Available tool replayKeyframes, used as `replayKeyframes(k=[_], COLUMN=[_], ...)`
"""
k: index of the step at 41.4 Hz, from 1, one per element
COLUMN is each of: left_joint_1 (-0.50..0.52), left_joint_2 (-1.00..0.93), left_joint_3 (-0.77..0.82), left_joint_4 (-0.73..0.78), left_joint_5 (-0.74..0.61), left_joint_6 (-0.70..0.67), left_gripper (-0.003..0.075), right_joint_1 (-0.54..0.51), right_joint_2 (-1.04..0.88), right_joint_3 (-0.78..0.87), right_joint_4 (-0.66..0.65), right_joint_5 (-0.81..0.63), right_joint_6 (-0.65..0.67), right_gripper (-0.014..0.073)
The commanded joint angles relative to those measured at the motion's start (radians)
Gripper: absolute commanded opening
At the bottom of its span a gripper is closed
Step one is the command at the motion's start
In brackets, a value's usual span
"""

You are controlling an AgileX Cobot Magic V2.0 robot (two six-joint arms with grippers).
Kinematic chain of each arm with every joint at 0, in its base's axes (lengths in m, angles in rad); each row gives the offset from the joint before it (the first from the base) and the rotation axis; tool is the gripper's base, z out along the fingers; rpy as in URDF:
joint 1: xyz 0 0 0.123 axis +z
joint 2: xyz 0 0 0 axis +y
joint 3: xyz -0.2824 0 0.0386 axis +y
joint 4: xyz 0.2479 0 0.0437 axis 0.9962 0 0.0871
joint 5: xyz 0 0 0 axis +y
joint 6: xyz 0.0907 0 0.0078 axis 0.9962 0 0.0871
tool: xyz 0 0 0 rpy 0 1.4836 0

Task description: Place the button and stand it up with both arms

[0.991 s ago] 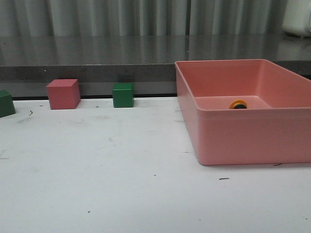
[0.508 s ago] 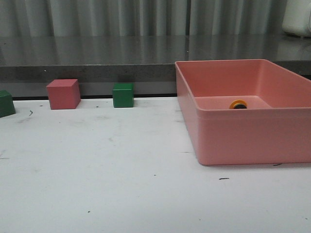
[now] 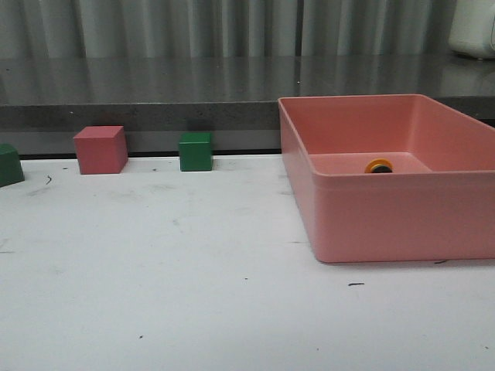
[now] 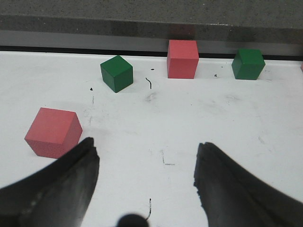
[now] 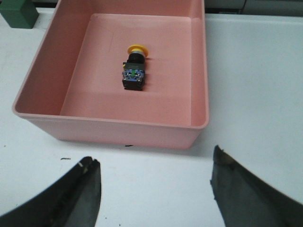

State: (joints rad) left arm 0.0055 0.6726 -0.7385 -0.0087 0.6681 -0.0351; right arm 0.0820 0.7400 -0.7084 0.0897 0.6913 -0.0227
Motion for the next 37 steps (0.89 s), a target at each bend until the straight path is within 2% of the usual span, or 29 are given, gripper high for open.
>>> replayKeyframes(k=[1,9,37], left_joint_1=[-0.008,-0.008,-0.008], left_joint_2=[-0.002,-0.002,-0.002], left_joint_3=[-0.034,-0.034,-0.034], left_joint_4=[-0.009,-0.009,-0.009], left_joint_5=[-0.064,-0.064,-0.064], left_joint_6=[-0.002,-0.002,-0.002], left_gripper=[0.0441,0.0441,0.0441], right_joint_1=[0.04,0.101,0.1], right_joint_2=[0.073,0.224,0.799], right_joint_3=[-0.097,-0.217,-0.643], right_joint_4=[0.013,0.012,0.006], right_joint_5=[0.001,0.095,0.218], right_joint_6=[-0.007,-0.008,-0.007], right_gripper=[0.0519,0.0519,0.0519])
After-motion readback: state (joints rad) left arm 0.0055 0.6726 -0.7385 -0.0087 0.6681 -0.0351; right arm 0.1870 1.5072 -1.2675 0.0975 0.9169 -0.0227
